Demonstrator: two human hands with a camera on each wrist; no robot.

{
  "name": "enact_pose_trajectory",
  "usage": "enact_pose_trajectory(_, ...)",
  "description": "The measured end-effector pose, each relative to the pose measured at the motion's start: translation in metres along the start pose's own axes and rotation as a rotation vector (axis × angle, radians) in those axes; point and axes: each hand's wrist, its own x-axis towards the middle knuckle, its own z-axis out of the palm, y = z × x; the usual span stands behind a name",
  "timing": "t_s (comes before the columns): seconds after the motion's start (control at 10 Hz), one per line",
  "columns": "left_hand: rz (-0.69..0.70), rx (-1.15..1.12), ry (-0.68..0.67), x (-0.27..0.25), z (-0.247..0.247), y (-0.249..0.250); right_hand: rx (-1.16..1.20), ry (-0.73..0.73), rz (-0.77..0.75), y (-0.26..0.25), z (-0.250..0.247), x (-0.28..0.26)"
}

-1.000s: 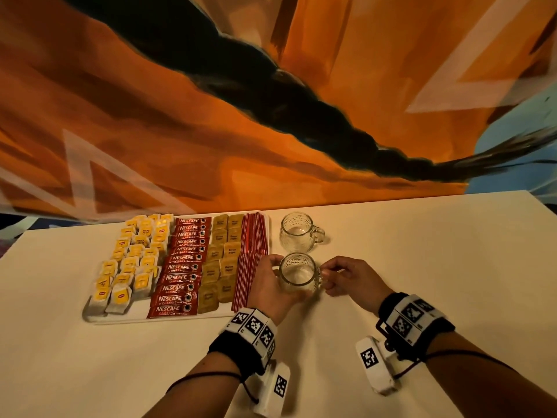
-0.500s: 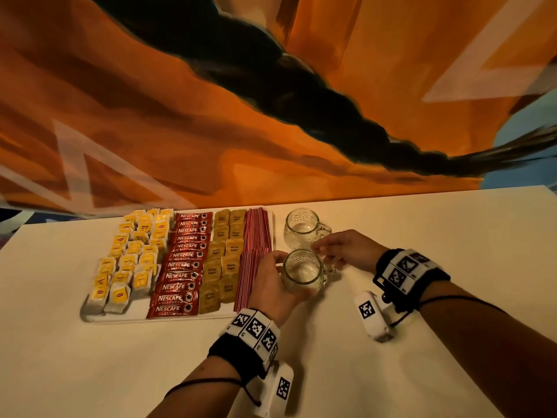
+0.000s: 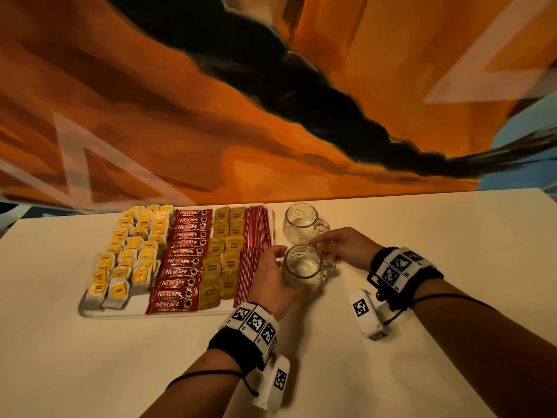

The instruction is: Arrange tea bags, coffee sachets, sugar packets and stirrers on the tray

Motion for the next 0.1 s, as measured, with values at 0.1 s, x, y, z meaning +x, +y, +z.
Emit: enact_pose_trajectory(0.1, -0.012, 0.009, 0.002, -0.0054, -0.0097, -0.0039, -0.007, 0.139, -0.031, 0.0021, 0.0005, -0.0146)
